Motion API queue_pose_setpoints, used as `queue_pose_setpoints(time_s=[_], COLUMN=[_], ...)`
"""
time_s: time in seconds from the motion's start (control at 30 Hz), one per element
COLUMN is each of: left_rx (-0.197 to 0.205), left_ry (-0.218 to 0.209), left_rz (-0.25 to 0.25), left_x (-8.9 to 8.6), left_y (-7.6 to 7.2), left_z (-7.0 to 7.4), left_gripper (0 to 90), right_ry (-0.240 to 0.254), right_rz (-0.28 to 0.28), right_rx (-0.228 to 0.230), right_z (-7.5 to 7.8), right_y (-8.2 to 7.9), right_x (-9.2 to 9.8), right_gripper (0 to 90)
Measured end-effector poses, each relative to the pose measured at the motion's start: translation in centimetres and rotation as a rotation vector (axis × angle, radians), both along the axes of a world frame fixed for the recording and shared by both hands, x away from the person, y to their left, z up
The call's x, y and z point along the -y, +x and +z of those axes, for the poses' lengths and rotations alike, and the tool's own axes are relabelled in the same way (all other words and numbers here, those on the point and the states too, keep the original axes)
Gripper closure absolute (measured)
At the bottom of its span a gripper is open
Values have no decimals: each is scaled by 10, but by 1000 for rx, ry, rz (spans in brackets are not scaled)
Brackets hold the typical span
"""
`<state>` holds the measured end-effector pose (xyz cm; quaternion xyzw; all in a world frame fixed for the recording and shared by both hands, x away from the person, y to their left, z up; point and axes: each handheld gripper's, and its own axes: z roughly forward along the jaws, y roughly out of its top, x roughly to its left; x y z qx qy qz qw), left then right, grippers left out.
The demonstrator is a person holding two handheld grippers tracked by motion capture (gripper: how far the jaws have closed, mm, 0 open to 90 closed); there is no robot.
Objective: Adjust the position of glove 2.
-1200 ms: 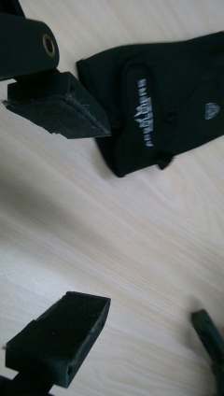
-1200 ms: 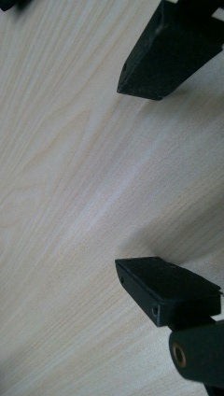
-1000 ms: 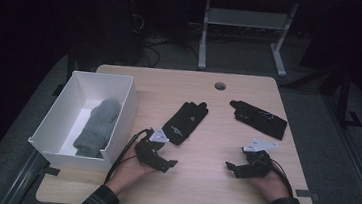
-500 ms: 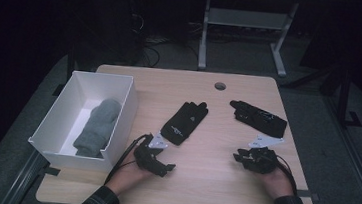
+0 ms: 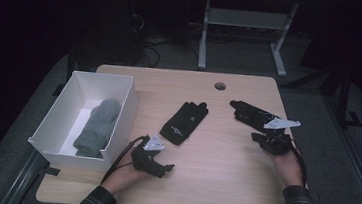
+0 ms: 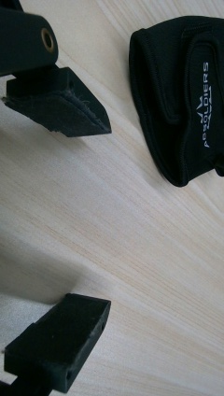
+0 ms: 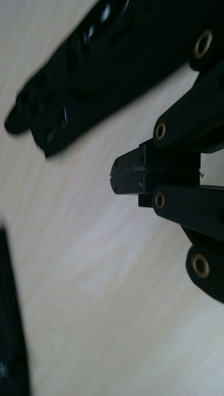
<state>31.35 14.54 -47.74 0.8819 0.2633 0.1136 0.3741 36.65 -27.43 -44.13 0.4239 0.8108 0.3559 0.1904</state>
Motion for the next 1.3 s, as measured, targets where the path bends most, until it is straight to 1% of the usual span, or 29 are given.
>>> queue_pose_setpoints(time_s=[0.03, 0.1, 0.27, 0.3, 0.47, 0.6, 0.63, 0.73, 0.77, 0.83, 0.97, 1.13, 1.3], left_rx=[0, -1, -1, -1, -1, -1, -3, -4, -4, -4, -5, -5, -5], left_ry=[0, -1, -4, -2, -4, -4, -2, -1, 0, 1, 1, 0, 2], left_rz=[0, -1, 2, 1, -2, -2, -3, -4, -6, -7, -7, -7, -12], left_x=[0, 0, 1, 1, 1, 1, 1, 1, 1, 1, 1, 1, 1], left_y=[0, 0, 0, 0, 1, 1, 1, 1, 1, 1, 1, 1, 1], left_z=[0, 0, 0, 0, 0, 0, 0, 0, 0, 0, 0, 0, 0], left_gripper=[127, 126, 125, 125, 125, 126, 126, 125, 125, 125, 125, 126, 126], right_ry=[6, -2, 17, 13, -16, -21, -25, -65, -74, -75, -88, -51, -51], right_rz=[-21, -62, -127, -142, -183, -208, -208, -207, -206, -199, -182, -143, -95], right_rx=[5, 22, 33, 35, 36, 15, 14, -6, -4, -11, -27, -59, -76], right_z=[0, 0, -3, -3, -8, -14, -15, -22, -25, -28, -29, -28, -27], right_y=[4, 11, 28, 30, 39, 44, 44, 46, 47, 47, 46, 45, 40], right_x=[4, 11, 27, 28, 34, 41, 41, 41, 41, 41, 37, 36, 32], right_gripper=[900, 900, 900, 900, 900, 900, 900, 900, 900, 900, 900, 900, 900])
